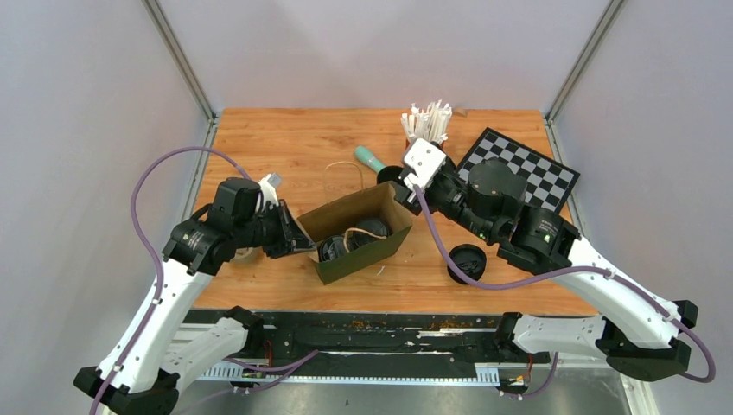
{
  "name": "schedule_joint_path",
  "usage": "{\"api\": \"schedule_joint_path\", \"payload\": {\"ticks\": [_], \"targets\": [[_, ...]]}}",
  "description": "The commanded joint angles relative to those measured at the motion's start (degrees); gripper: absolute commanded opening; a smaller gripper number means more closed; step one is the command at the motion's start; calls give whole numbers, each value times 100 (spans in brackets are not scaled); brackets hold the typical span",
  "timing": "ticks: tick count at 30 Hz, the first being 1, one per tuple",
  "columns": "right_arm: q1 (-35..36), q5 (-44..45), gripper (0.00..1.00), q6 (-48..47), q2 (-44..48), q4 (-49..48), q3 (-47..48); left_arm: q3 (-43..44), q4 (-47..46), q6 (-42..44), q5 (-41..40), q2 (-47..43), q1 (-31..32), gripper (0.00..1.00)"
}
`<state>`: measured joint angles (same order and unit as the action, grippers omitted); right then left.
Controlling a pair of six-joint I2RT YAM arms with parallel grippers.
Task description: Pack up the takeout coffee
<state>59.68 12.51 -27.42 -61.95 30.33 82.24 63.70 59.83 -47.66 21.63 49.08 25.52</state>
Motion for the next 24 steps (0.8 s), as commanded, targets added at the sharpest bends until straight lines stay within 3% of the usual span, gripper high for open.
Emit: {"api": "schedule_joint_path", "payload": {"ticks": [1, 8, 17, 24], "targets": [[-96, 264, 57, 391, 19, -219, -61, 277, 258, 77, -366, 101, 15, 7], [-277, 691, 59, 950, -103, -66, -67, 705, 714, 342, -831, 398, 15, 17], [-380, 888, 60, 1156, -22, -83, -222, 1017, 879, 476, -1031, 573, 15, 23], [-756, 1610, 61, 1984, -73, 52, -369, 1476, 1052, 810, -1140, 803, 15, 38]]}}
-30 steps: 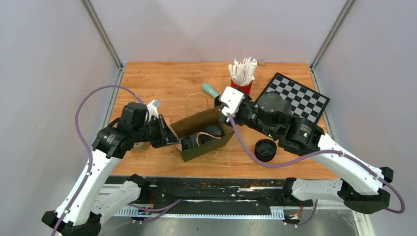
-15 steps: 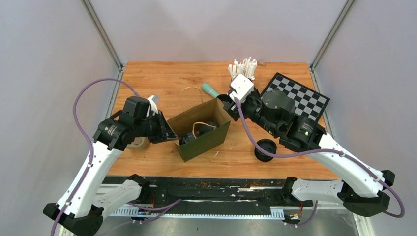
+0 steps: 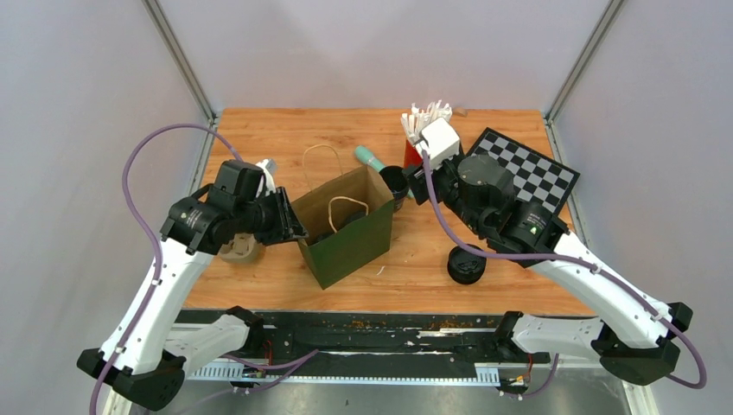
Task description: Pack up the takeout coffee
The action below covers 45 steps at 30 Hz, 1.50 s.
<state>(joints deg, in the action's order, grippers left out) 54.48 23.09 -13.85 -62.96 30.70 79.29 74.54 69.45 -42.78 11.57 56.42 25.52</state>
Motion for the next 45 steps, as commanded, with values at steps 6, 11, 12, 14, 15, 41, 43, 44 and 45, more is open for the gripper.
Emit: {"api": "schedule_joint_path", "payload": {"ticks": [6, 11, 12, 14, 15, 41, 43, 44, 45], "targets": [[-1058, 106, 62, 1021, -306, 77, 157, 1060, 249, 824, -297, 293, 15, 53], [-1885, -467, 61, 1158, -778, -2, 353, 1680, 700, 1194, -335, 500, 15, 58], [-2050, -588, 61, 1173, -886, -24, 391, 1811, 790, 1262, -346, 520, 15, 59], [-2331, -787, 60, 1179, -1122, -60, 483, 2075, 974, 1406, -380, 534, 15, 66], [-2471, -934, 60, 1173, -1215, -124, 499, 2175, 1046, 1476, -417, 517, 15, 68], [-3611, -2382, 50, 770, -3506, 145, 1964, 1602, 895, 1793, -780, -406, 15, 100], [-3611, -2639, 50, 728, -3529, 156, 2103, 1602, 910, 1796, -823, -422, 10, 100], [-3609, -2721, 50, 718, -3530, 136, 2159, 1583, 920, 1802, -845, -434, 14, 100], [-3604, -2779, 50, 715, -3536, 116, 2208, 1565, 921, 1818, -844, -446, 15, 100]]}}
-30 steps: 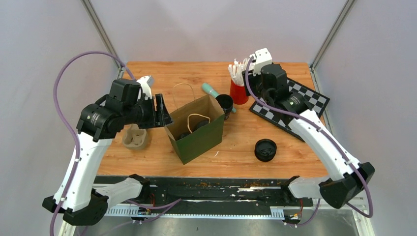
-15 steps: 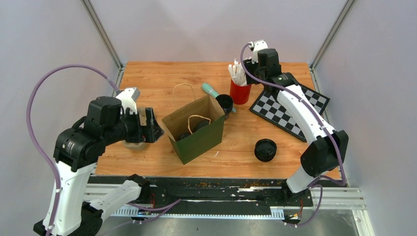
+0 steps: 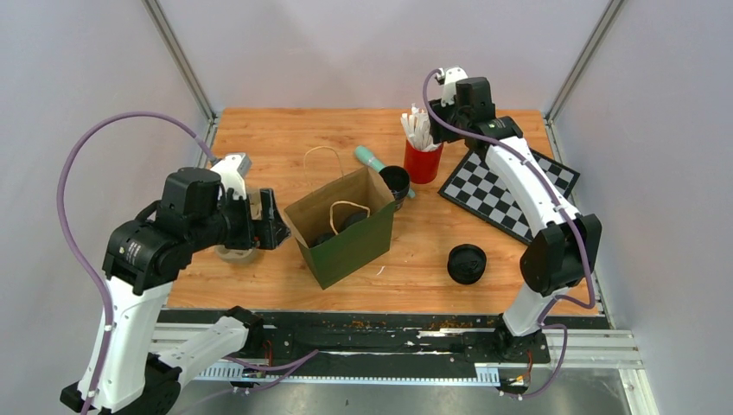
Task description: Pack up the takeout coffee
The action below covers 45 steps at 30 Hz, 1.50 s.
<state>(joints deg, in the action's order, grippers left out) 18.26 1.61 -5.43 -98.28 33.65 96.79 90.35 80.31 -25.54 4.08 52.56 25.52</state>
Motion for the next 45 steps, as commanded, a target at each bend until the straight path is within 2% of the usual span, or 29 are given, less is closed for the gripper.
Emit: {"api": "schedule_joint_path", "payload": {"ticks": [1, 11, 21, 27, 31, 37, 41, 45], "targets": [[26, -685, 49, -124, -11, -190, 505, -35, -145, 99, -94, -65, 15, 100], [171, -658, 49, -407, -339, 37, 746, -92, -208, 76, -50, 32, 15, 100], [228, -479, 40, -582, -696, 269, 989, -62, -176, 78, -201, 43, 14, 100], [257, -332, 11, -640, -676, 419, 1136, -26, -122, 173, -244, 122, 15, 100], [306, -240, 0, -637, -479, 874, 1419, 45, -163, 334, -326, 109, 15, 100], [339, -184, 0, -661, 215, 1433, 1582, 158, -412, 296, -802, 33, 15, 100], [384, 55, 0, -599, 519, 2382, 2259, 1, -827, 212, -1053, -186, 15, 100], [435, -66, 0, -124, 1204, 2789, 2589, -99, -1068, 164, -1273, -316, 12, 100]]}}
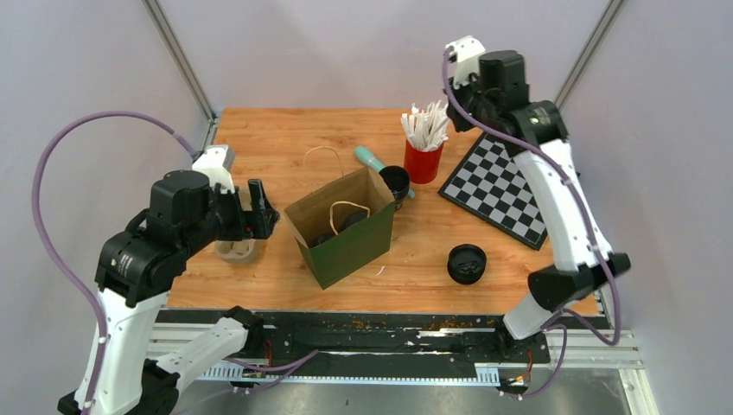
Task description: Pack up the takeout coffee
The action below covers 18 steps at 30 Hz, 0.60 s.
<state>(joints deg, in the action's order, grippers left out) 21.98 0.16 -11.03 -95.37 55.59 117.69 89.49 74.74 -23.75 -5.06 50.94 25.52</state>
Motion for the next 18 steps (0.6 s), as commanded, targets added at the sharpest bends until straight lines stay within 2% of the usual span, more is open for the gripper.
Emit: {"api": "schedule_joint_path", "payload": {"ticks": [1, 5, 9, 12, 16, 18], "targets": [[66, 76, 0, 594, 1131, 628, 456, 15, -539, 8, -371, -148, 14, 100], [69, -355, 0, 1354, 1938, 607, 94, 178, -645, 242, -281, -66, 10, 100], [64, -1545, 0, 2083, 2586, 62, -506, 212, -712, 328, -222, 3, 15, 100], [91, -2484, 0, 2785, 2762, -422, -889, 219, -777, 329, -115, 44, 15, 100], [148, -3110, 0, 3445, 2889, -1175, -1392, 209, -894, 312, -47, 85, 15, 100], [202, -3283, 0, 3533, 2782, -1190, -1370, 217, -923, 310, 5, 112, 15, 100]]}}
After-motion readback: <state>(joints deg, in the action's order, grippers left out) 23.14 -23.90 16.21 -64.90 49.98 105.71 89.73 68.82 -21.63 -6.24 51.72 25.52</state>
